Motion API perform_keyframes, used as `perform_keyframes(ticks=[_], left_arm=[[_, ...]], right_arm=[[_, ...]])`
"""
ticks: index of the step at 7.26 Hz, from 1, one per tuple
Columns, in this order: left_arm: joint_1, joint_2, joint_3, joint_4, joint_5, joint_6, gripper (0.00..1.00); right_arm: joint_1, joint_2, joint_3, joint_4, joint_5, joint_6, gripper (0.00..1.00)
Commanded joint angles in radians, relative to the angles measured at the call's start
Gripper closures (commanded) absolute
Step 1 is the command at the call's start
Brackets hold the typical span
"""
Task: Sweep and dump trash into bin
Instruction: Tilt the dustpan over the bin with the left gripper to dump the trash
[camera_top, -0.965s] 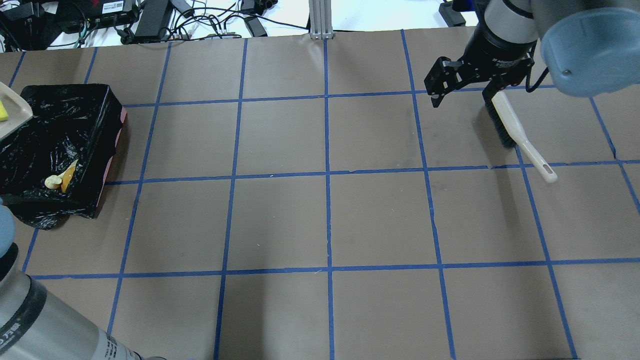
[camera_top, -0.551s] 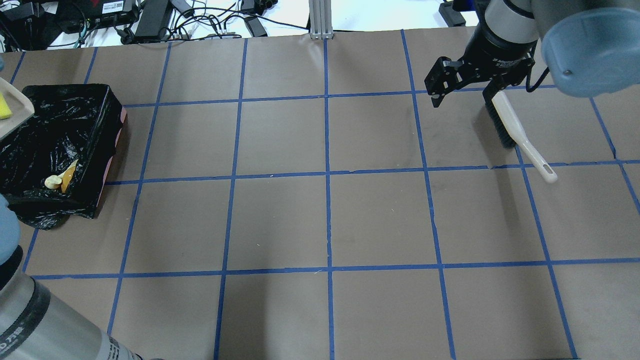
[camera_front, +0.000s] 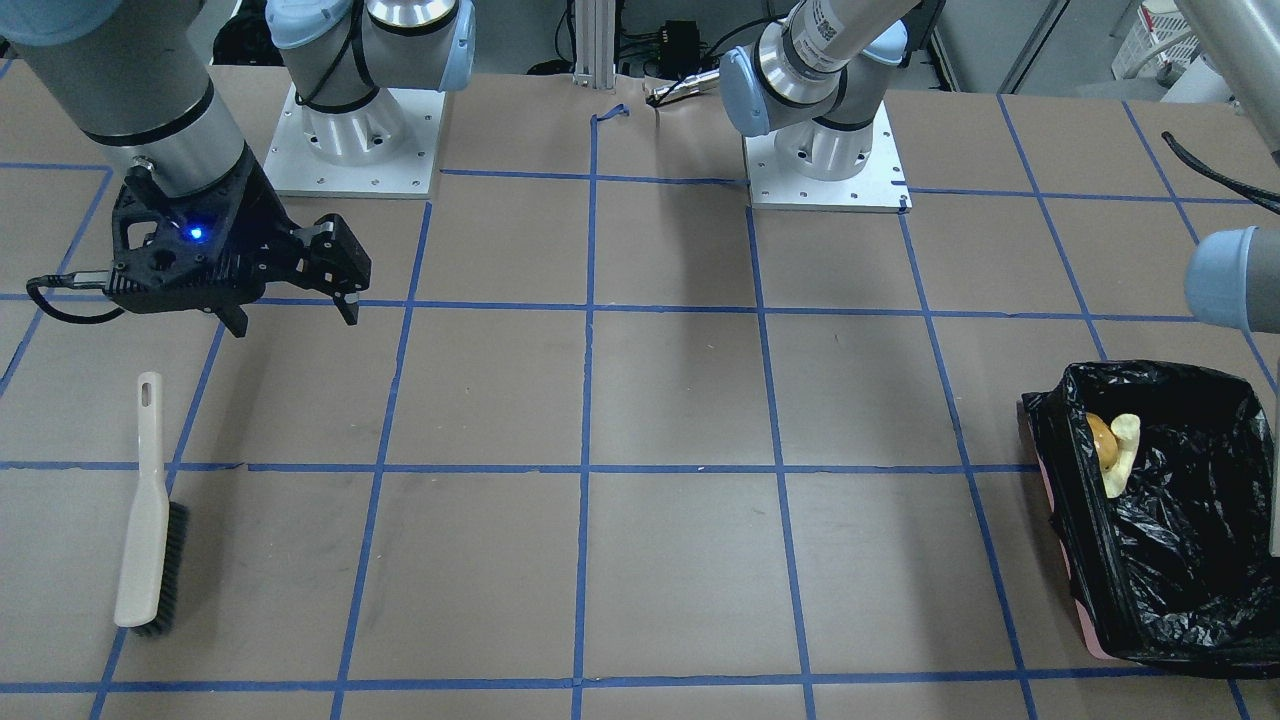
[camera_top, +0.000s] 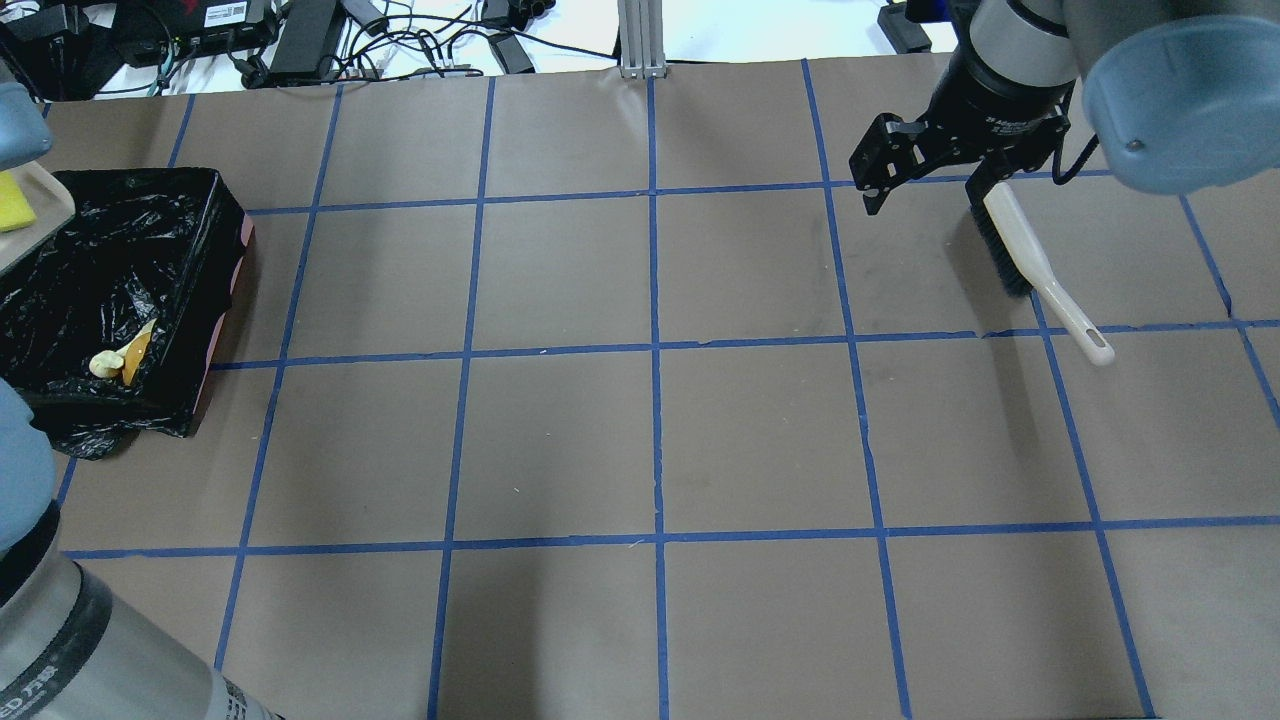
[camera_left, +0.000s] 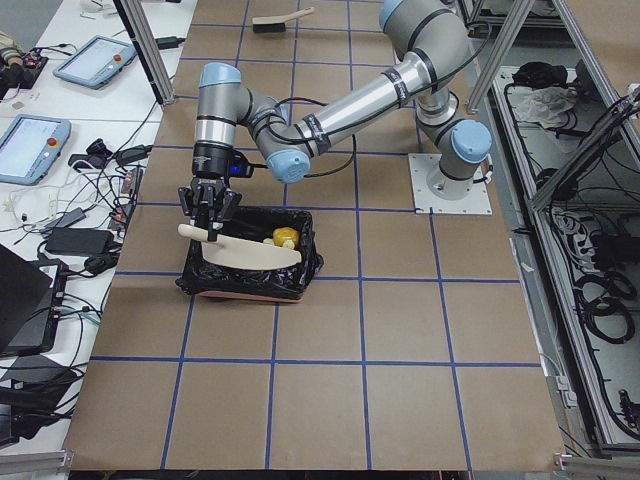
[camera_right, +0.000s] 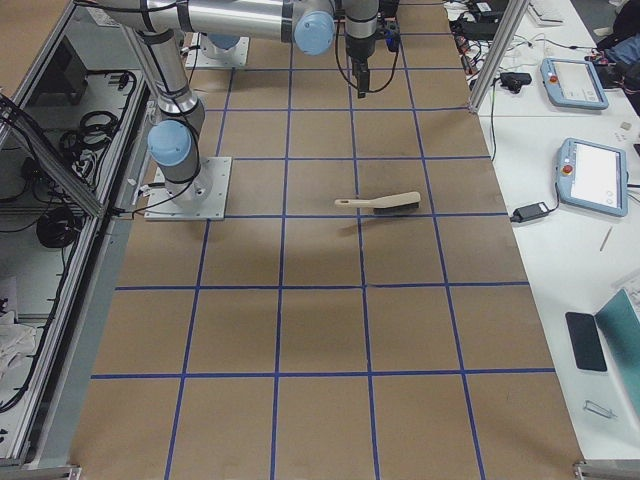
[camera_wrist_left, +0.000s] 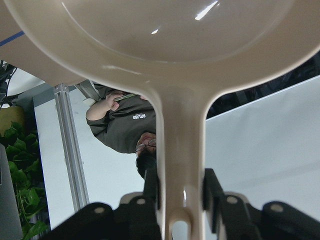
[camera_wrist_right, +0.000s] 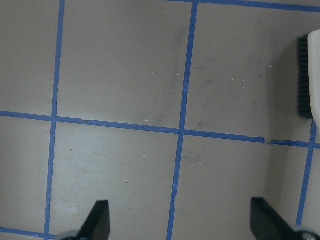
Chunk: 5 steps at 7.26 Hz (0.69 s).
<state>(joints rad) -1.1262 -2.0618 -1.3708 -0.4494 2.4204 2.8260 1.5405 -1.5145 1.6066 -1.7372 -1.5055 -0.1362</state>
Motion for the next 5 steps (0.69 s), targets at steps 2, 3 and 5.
perform_keyframes(ticks=[2,3,5], left_arm=[[-0.015,0.011,-0.077,0.145,0.04,0.001,1.0],[-0.03,0.014,-0.083,0.15,0.045,0.001,1.0],[-0.033,0.023,-0.083,0.144,0.037,0.024,1.0]], right_arm=[[0.001,-0.018,0.032,-0.001,-0.019,0.0,0.0],[0.001,-0.018,0.032,-0.011,-0.019,-0.002,0.0],[0.0,-0.018,0.033,-0.004,-0.048,-0.003,0.0]])
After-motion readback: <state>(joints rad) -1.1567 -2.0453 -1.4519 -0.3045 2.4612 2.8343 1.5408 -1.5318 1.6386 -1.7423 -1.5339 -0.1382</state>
